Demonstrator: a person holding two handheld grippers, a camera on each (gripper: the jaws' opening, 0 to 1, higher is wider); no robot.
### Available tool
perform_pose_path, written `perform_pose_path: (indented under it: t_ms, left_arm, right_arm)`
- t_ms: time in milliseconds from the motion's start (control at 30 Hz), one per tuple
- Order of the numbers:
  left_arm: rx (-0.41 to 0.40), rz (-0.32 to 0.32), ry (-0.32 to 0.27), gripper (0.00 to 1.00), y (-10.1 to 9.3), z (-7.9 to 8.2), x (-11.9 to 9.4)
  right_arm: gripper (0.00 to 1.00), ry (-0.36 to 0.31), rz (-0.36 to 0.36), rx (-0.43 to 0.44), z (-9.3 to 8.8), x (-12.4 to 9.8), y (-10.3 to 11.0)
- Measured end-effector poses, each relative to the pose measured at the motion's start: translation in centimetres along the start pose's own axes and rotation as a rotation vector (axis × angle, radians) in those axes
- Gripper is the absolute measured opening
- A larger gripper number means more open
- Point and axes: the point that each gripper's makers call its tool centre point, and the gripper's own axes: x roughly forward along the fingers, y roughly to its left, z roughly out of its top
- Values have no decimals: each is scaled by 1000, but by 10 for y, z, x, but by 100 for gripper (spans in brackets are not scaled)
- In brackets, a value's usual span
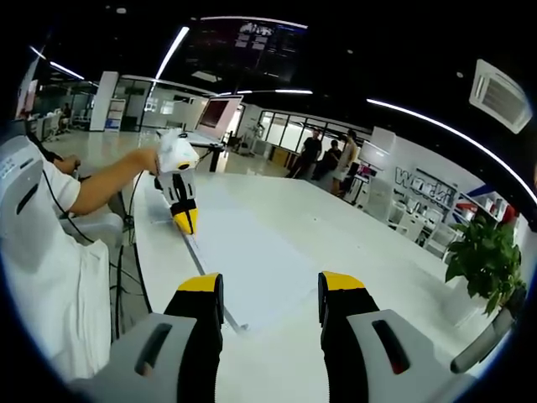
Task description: Grasp the top corner of one sheet in the document stack and pull a single sheet out from the document stack, separating that one sheet from the rest and lifting it clear until the single sheet is fully removed from the stack
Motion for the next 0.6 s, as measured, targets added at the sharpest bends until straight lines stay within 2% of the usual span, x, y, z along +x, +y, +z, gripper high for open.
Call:
perform_pose_path:
  t_ms: [233, 500, 600]
  left_arm:
    - [36, 30, -17, 3, -11, 3, -9]
    - [86, 3, -3, 3, -31, -3, -11]
    - [117, 13, -5, 3, -35, -3, -13]
  right_arm:
    - [45, -1, -1, -3, 1, -1, 0]
    - [45, 2, 0, -4, 0, 0, 0]
    - [45, 3, 0, -3, 0, 1, 0]
